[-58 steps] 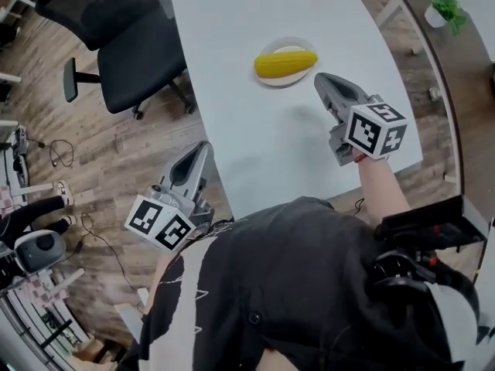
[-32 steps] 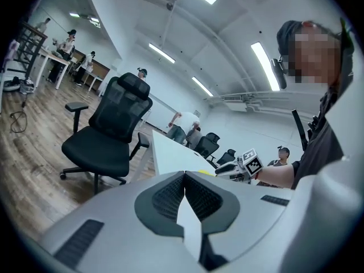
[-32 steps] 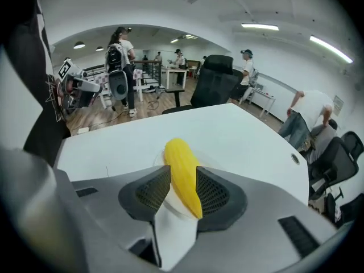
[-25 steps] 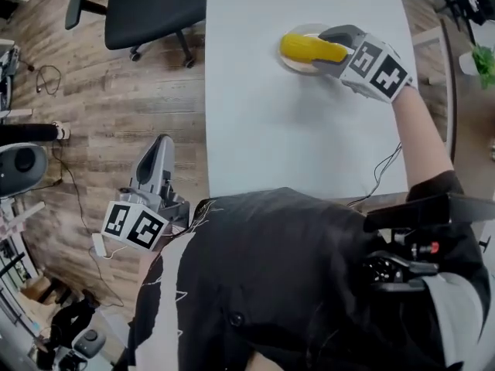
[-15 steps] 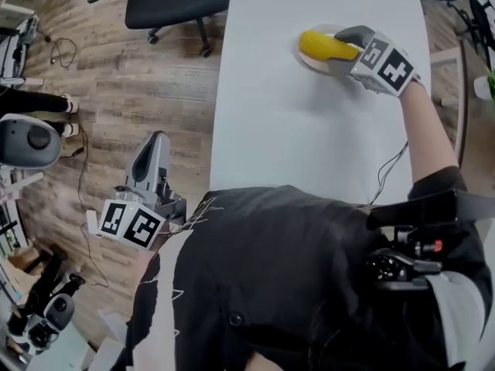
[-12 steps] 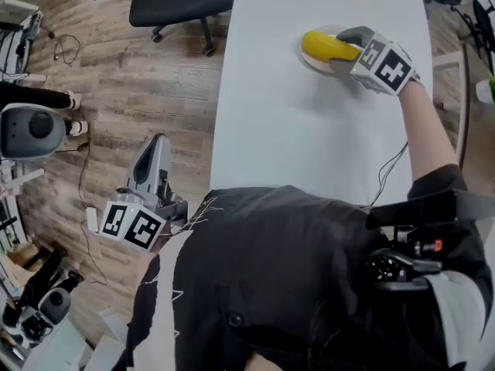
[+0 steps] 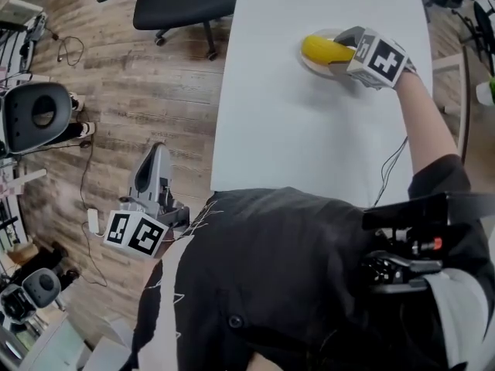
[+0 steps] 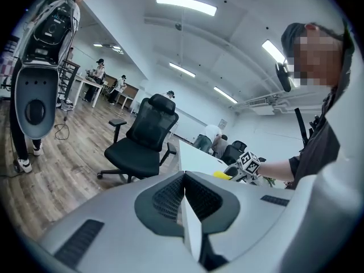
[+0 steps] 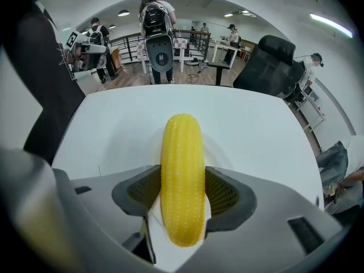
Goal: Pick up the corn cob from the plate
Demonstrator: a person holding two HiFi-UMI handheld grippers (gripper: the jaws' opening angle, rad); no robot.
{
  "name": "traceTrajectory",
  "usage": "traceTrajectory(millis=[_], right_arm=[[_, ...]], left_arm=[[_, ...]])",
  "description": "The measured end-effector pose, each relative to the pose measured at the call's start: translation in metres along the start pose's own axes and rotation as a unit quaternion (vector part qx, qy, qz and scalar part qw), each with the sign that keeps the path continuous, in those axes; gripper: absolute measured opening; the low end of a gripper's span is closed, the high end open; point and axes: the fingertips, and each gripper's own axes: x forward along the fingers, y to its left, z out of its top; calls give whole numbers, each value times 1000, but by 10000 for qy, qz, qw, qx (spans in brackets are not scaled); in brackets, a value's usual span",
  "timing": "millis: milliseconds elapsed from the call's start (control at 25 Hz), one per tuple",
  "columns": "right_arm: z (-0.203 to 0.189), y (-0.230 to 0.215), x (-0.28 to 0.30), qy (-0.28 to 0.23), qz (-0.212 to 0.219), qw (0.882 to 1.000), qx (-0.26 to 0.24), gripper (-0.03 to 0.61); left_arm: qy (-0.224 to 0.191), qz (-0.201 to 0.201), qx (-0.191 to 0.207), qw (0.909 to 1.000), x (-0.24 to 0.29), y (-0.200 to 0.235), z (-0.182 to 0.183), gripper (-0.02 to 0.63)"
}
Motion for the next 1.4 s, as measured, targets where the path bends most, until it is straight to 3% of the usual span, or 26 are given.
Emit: traceTrajectory(millis=[720,1040,1400], right_arm=[[1,0,5,-202,368,9991,90,250],[-2,2,7,-297,575,9967,483,250],[-4,-3,7,-814,866,9869,1089,262]], left_arm=[[-82,110,14,9999,-9,-11,-6,14],[-205,318,8,9993,-28,-11,-12,14],[-114,642,-224,9976,-47,-12,-40,14]])
